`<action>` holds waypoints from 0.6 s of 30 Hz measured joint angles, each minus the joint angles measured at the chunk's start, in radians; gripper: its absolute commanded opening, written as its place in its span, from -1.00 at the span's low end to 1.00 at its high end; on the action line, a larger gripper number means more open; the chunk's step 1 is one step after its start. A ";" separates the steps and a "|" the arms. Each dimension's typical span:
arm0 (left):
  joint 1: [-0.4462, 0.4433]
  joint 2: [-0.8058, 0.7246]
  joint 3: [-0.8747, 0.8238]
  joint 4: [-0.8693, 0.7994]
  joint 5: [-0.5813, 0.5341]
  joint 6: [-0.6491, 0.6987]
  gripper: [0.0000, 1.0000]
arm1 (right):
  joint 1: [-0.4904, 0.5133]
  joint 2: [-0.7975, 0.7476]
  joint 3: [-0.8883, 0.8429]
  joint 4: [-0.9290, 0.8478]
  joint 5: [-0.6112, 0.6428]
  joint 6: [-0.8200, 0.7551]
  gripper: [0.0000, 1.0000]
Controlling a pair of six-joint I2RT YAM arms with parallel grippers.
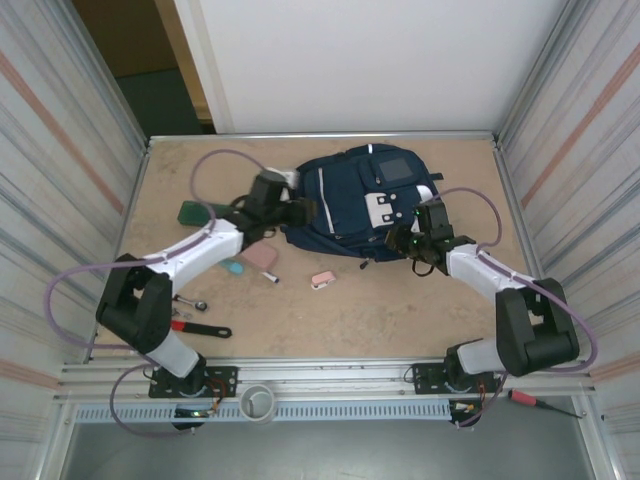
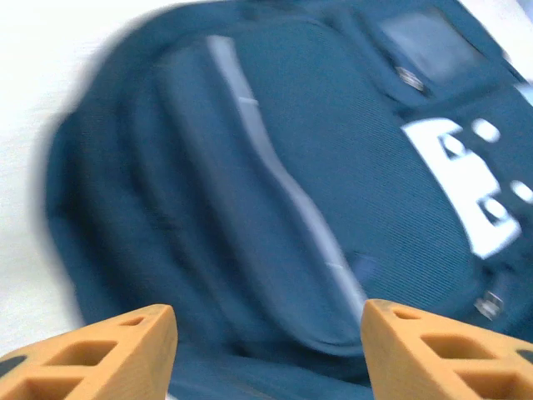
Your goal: Pack books, pencil case, and school supplies into a backpack
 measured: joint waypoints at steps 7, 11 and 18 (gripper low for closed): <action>-0.219 0.188 0.189 -0.075 -0.006 0.079 -0.18 | -0.014 0.037 -0.101 0.154 -0.115 0.089 -0.75; -0.262 0.280 0.269 -0.137 -0.011 0.097 -0.27 | 0.034 0.035 -0.121 0.196 -0.144 0.129 -0.74; -0.261 0.379 0.354 -0.207 -0.042 0.111 -0.15 | 0.045 -0.095 -0.148 0.194 -0.164 0.155 -0.73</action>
